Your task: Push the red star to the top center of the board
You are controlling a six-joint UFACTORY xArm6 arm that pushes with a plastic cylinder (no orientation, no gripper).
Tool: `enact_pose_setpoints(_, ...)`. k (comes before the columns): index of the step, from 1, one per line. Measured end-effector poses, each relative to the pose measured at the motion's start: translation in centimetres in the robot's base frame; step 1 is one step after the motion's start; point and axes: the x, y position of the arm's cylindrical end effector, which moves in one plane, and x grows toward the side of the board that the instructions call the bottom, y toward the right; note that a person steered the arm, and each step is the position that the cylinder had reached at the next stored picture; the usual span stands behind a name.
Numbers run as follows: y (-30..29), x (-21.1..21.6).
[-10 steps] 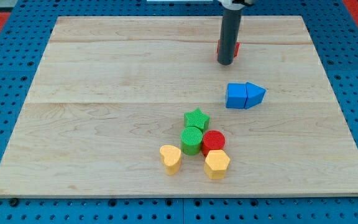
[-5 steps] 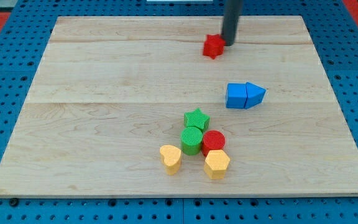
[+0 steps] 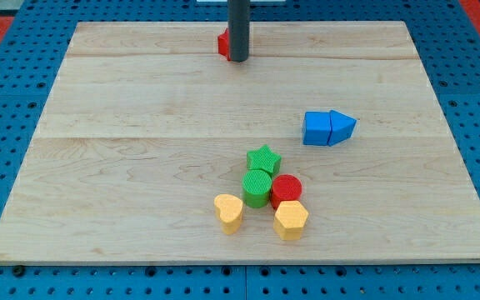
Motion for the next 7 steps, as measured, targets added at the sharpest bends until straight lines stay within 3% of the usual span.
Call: enact_pose_setpoints(7, -0.4, -1.1)
